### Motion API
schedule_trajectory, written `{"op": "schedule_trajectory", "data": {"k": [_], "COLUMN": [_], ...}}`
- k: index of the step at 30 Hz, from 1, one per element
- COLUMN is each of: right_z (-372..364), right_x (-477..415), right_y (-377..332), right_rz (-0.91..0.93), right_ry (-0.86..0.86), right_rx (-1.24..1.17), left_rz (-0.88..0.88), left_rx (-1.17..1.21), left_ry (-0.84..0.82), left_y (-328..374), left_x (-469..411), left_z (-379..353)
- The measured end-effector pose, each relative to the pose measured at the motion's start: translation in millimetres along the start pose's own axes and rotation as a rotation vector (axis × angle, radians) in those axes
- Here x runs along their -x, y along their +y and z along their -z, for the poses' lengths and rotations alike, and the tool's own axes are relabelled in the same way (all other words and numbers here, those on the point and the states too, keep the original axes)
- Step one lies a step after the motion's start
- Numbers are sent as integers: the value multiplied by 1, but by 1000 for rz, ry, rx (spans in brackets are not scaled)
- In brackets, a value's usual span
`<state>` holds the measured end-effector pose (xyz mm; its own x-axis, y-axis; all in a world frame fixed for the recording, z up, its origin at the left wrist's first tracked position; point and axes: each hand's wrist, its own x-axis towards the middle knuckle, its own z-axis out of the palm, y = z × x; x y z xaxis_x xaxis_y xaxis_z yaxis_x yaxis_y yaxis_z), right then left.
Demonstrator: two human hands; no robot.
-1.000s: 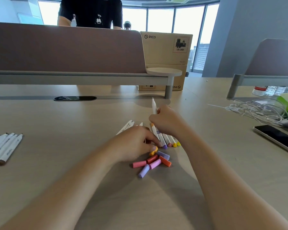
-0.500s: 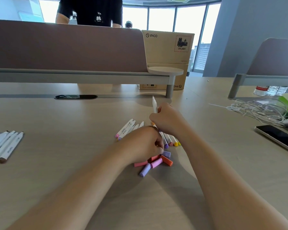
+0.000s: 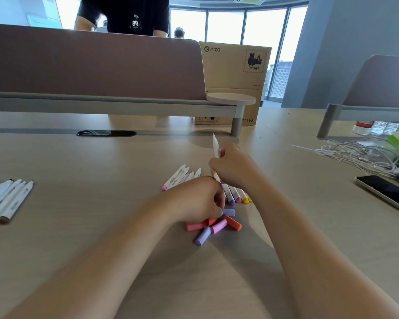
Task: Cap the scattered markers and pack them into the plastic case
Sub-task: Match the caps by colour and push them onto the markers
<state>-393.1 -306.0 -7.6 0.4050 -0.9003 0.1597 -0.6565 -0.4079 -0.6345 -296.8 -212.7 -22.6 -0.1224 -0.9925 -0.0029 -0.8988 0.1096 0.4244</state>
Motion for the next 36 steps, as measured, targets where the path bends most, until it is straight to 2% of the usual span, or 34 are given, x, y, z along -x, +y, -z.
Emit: {"op": "schedule_trajectory", "data": {"k": [14,19,23,27,32,36], "right_z": [0,1,3,0,0,1], "right_x": [4,0,-2,-3,-3,1], "right_y": [-1,1,2,1,3,-2], "right_rz": [10,20,16,35,69,106], "right_ry": [15,103,151,139,112,50], "right_rx": [11,-29,-56,-14,-16,-36], "left_rz": [11,40,96,161,153,170], "left_rx": [-5,53,212,413,427,820], "left_ry": [15,85,169,166,371,483], "left_y": [1,-11,-28,-41,-59,-65], "left_x": [-3,1,4,8,5,5], "left_z": [-5,10,25,31,39,39]}}
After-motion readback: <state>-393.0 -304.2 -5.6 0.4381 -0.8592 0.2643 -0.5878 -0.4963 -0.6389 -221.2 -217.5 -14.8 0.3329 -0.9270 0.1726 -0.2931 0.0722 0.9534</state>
